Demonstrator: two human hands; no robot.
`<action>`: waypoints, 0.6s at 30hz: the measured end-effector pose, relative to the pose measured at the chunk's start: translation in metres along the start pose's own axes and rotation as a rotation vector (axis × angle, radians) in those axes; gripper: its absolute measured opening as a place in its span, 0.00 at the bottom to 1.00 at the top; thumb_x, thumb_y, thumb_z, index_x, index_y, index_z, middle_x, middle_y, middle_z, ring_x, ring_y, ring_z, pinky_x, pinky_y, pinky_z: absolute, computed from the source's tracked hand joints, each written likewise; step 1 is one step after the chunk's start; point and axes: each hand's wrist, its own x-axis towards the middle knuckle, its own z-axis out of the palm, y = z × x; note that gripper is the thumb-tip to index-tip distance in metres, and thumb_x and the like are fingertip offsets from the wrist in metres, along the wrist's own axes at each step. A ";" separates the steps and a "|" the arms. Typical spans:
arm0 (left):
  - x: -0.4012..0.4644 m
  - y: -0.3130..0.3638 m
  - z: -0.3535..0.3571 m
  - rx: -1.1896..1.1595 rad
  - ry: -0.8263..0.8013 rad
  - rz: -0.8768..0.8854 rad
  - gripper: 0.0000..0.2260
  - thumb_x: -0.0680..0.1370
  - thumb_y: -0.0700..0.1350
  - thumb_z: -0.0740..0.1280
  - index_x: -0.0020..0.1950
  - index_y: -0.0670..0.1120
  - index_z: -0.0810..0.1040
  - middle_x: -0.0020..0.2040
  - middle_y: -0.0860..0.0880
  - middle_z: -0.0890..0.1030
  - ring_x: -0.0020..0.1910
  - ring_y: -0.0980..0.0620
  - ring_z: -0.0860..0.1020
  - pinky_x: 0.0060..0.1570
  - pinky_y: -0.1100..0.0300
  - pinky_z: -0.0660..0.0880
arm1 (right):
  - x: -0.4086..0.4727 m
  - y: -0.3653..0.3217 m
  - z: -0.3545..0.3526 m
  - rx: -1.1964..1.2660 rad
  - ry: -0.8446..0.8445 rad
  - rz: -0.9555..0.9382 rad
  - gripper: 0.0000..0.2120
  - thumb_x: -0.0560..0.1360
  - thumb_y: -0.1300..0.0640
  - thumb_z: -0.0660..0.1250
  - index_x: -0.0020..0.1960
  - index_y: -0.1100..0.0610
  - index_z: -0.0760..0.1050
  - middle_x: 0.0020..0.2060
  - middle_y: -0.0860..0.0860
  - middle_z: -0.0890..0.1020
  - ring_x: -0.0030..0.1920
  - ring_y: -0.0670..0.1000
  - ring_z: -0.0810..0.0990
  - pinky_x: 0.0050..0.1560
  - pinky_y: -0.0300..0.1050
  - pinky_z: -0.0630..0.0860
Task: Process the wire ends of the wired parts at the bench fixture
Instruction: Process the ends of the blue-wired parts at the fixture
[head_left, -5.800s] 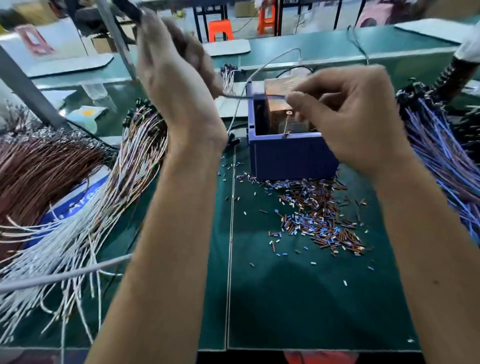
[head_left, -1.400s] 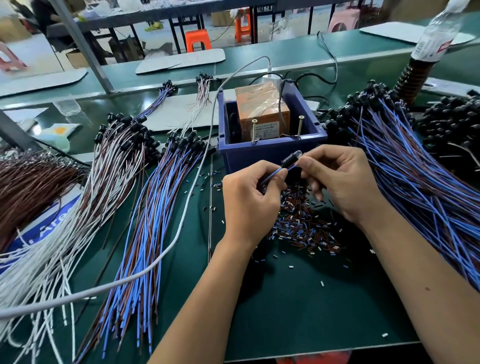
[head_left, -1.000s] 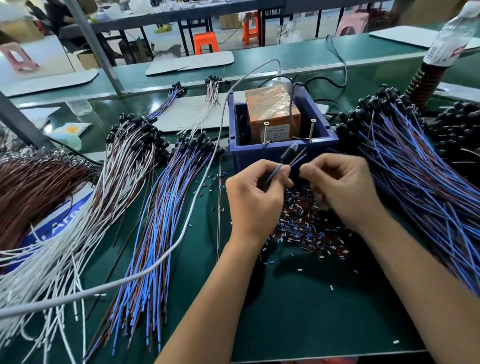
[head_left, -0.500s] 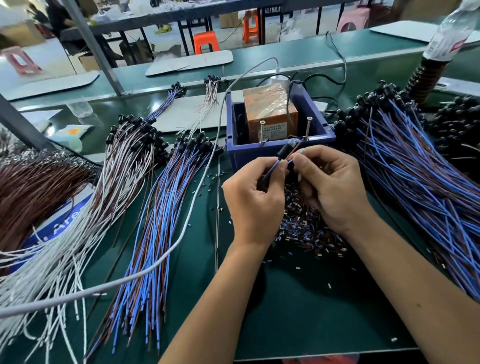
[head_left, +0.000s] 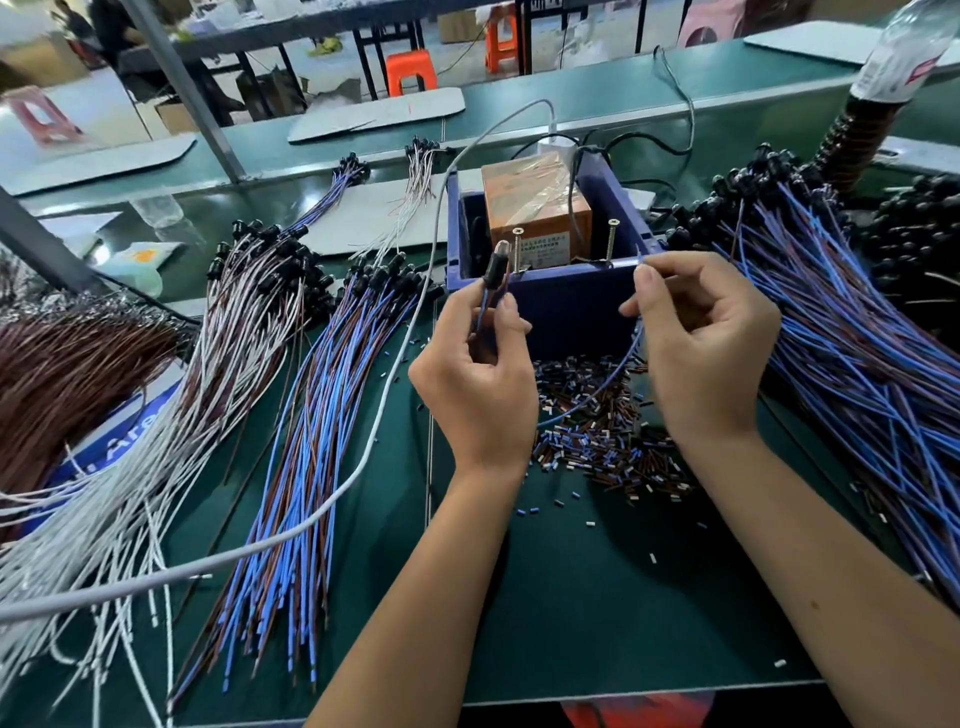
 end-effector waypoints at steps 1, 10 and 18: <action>0.001 -0.001 0.000 -0.003 0.003 -0.013 0.03 0.81 0.42 0.70 0.50 0.45 0.83 0.35 0.54 0.83 0.34 0.53 0.80 0.38 0.57 0.78 | 0.000 0.000 0.000 -0.047 0.022 -0.035 0.04 0.82 0.58 0.69 0.52 0.57 0.83 0.37 0.48 0.85 0.37 0.47 0.84 0.38 0.39 0.78; 0.003 -0.003 0.000 0.004 0.012 -0.061 0.04 0.81 0.42 0.69 0.49 0.45 0.84 0.35 0.55 0.83 0.34 0.56 0.80 0.39 0.59 0.77 | 0.004 -0.002 0.012 -0.240 0.053 -0.197 0.09 0.82 0.60 0.69 0.55 0.62 0.86 0.44 0.50 0.87 0.41 0.43 0.83 0.46 0.33 0.77; 0.003 -0.002 0.000 -0.021 -0.020 -0.089 0.05 0.80 0.41 0.70 0.47 0.44 0.84 0.35 0.54 0.82 0.34 0.58 0.78 0.38 0.62 0.74 | 0.003 -0.008 0.011 -0.246 0.013 -0.221 0.09 0.82 0.62 0.69 0.56 0.63 0.86 0.46 0.53 0.88 0.44 0.47 0.85 0.48 0.34 0.78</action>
